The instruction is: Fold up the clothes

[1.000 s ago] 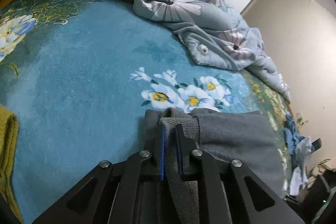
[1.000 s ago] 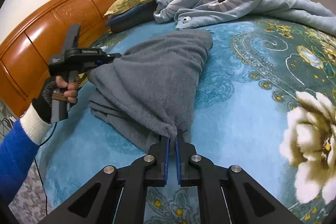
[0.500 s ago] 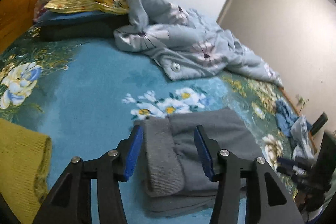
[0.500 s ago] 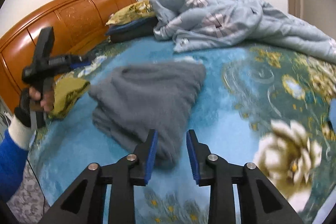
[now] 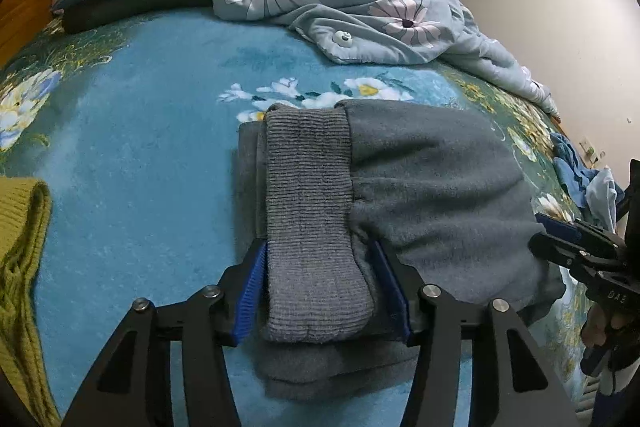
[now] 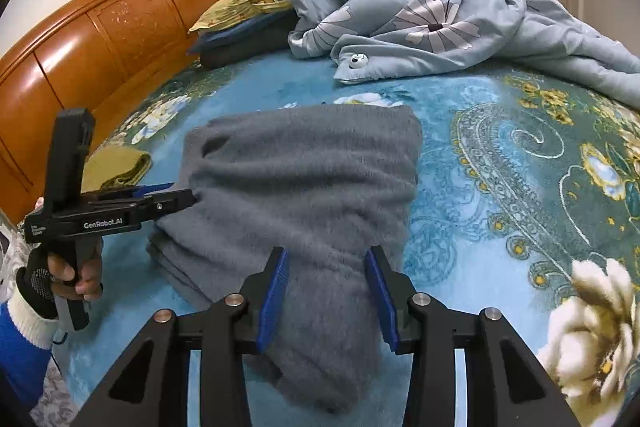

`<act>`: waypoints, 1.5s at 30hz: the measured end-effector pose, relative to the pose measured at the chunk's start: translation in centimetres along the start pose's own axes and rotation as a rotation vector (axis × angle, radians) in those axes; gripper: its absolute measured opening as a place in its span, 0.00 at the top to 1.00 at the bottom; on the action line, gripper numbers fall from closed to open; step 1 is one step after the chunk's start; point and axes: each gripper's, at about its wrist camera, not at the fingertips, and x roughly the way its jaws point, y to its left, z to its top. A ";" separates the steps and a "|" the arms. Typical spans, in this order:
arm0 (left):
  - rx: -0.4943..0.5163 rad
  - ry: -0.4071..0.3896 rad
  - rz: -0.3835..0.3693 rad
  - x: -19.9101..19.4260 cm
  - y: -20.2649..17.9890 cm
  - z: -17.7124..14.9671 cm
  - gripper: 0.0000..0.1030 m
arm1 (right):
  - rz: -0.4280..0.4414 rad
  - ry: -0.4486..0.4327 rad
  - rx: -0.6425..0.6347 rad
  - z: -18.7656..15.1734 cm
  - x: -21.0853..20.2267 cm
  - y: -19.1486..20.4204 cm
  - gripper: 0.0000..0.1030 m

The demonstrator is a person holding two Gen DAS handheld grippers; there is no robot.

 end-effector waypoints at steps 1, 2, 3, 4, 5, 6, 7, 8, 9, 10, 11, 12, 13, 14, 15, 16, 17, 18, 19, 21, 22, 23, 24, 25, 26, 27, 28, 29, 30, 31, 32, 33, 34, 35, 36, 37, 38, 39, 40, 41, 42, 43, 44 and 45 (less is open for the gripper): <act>-0.002 -0.003 -0.001 -0.2 0.0 0.1 0.46 | 0.003 0.002 0.006 0.1 -0.1 0.0 0.57; -0.004 -0.006 -0.003 -0.4 0.0 0.1 0.46 | 0.007 -0.002 0.010 0.2 -0.4 0.0 0.57; -0.010 -0.020 -0.015 -1.0 0.0 0.2 0.46 | 0.010 -0.014 0.012 0.2 -0.7 0.0 0.57; -0.019 -0.038 -0.030 -1.4 0.2 0.3 0.46 | 0.018 -0.032 0.013 0.2 -1.3 -0.1 0.57; -0.042 -0.061 -0.047 -1.9 0.6 0.3 0.46 | 0.031 -0.056 0.019 0.2 -1.9 -0.3 0.57; -0.065 -0.085 -0.063 -2.3 1.1 0.3 0.38 | 0.042 -0.075 0.034 0.2 -2.3 -0.6 0.55; -0.092 -0.095 -0.072 -2.4 1.5 0.3 0.27 | 0.053 -0.094 0.049 0.1 -2.6 -1.0 0.48; -0.122 -0.092 -0.075 -2.1 2.1 0.3 0.25 | 0.068 -0.104 0.072 0.1 -2.8 -1.5 0.40; -0.147 -0.077 -0.075 -1.7 2.5 0.2 0.25 | 0.091 -0.099 0.106 0.1 -2.6 -2.1 0.38; -0.171 -0.060 -0.075 -1.3 2.9 0.1 0.24 | 0.114 -0.095 0.140 0.1 -2.4 -2.7 0.35; -0.198 -0.039 -0.094 -0.7 3.3 0.0 0.24 | 0.138 -0.088 0.174 0.1 -2.1 -3.3 0.33; -0.237 -0.020 -0.129 -0.1 3.8 -0.2 0.24 | 0.166 -0.077 0.207 0.0 -1.6 -3.8 0.32; -0.285 -0.010 -0.168 0.5 4.4 -0.3 0.24 | 0.196 -0.066 0.244 -0.1 -1.1 -4.3 0.30; -0.318 -0.006 -0.190 0.8 4.8 -0.4 0.24 | 0.222 -0.055 0.277 -0.1 -0.5 -4.8 0.28; -0.349 -0.004 -0.211 1.0 5.2 -0.5 0.23 | 0.241 -0.048 0.304 -0.2 0.1 -5.2 0.27; -0.368 -0.011 -0.229 1.0 5.4 -0.6 0.21 | 0.258 -0.044 0.332 -0.3 0.5 -5.6 0.27; -0.378 -0.017 -0.242 1.2 5.6 -0.5 0.21 | 0.279 -0.040 0.358 -0.3 1.0 -6.0 0.26; -0.383 -0.012 -0.253 1.2 5.7 -0.4 0.20 | 0.303 -0.037 0.379 -0.3 1.5 -6.3 0.26; -0.387 -0.007 -0.264 1.3 5.8 -0.3 0.20 | 0.329 -0.034 0.398 -0.3 1.9 -6.6 0.26; -0.399 0.001 -0.289 1.4 6.2 -0.2 0.20 | 0.372 -0.026 0.426 -0.3 2.7 -6.9 0.25; -0.418 -0.005 -0.301 1.3 6.5 -0.3 0.20 | 0.384 -0.021 0.440 -0.2 3.2 -7.0 0.25; -0.437 -0.012 -0.314 1.2 6.9 -0.4 0.20 | 0.395 -0.015 0.452 -0.2 3.6 -7.0 0.25; -0.452 -0.022 -0.324 1.1 7.2 -0.6 0.20 | 0.404 -0.009 0.456 -0.2 4.0 -7.0 0.25; -0.467 -0.031 -0.334 1.1 7.5 -0.8 0.20 | 0.406 -0.005 0.452 -0.1 4.2 -6.9 0.25; -0.482 -0.041 -0.344 1.0 7.9 -1.0 0.20 | 0.401 -0.003 0.442 -0.1 4.4 -6.7 0.25; -0.466 -0.036 -0.337 1.2 7.8 -1.0 0.20 | 0.395 0.000 0.432 0.0 4.6 -6.5 0.25; -0.450 -0.036 -0.328 1.3 7.6 -0.9 0.20 | 0.392 0.002 0.421 0.1 4.8 -6.3 0.25; -0.427 -0.036 -0.311 1.4 7.1 -0.8 0.20 | 0.393 0.001 0.415 0.2 4.9 -6.1 0.25; -0.409 -0.031 -0.298 1.4 6.8 -0.7 0.19 | 0.397 0.000 0.418 0.3 5.0 -6.1 0.24; -0.390 -0.026 -0.286 1.5 6.5 -0.6 0.19 | 0.402 -0.002 0.422 0.3 5.1 -6.0 0.23; -0.378 -0.027 -0.287 1.5 6.3 -0.6 0.19 | 0.406 -0.004 0.425 0.3 5.1 -5.9 0.23; -0.380 -0.021 -0.312 1.7 6.2 -0.6 0.19 | 0.409 -0.006 0.428 0.3 5.2 -5.9 0.23; -0.386 -0.017 -0.341 1.9 6.0 -0.6 0.19 | 0.410 -0.007 0.429 0.3 5.2 -5.9 0.23; -0.385 -0.017 -0.348 2.0 5.8 -0.7 0.19 | 0.411 -0.008 0.429 0.3 5.2 -5.9 0.23; -0.383 -0.018 -0.354 2.1 5.6 -0.8 0.20 | 0.409 -0.008 0.426 0.3 5.2 -5.8 0.23; -0.378 -0.019 -0.347 2.0 5.4 -0.8 0.20 | 0.409 -0.008 0.424 0.4 5.2 -5.8 0.23; -0.382 -0.022 -0.349 2.0 5.3 -0.8 0.20 | 0.411 -0.008 0.425 0.4 5.3 -5.7 0.23; -0.396 -0.024 -0.365 1.9 5.4 -0.8 0.20 | 0.413 -0.008 0.425 0.5 5.3 -5.7 0.23; -0.413 -0.025 -0.389 2.0 5.5 -0.9 0.20 | 0.416 -0.008 0.428 0.5 5.3 -5.7 0.23; -0.419 -0.027 -0.392 1.9 5.5 -1.0 0.21 | 0.421 -0.008 0.435 0.5 5.3 -5.7 0.23; -0.418 -0.024 -0.384 1.9 5.5 -1.1 0.28 | 0.426 -0.008 0.440 0.5 5.3 -5.8 0.23; -0.423 -0.021 -0.378 1.9 5.6 -1.1 0.37 | 0.431 -0.009 0.446 0.5 5.2 -5.8 0.23; -0.428 -0.018 -0.373 1.9 5.7 -1.2 0.41 | 0.439 -0.010 0.453 0.5 5.2 -5.9 0.23; -0.448 -0.022 -0.383 1.8 6.0 -1.4 0.48 | 0.451 -0.013 0.464 0.6 5.1 -6.0 0.24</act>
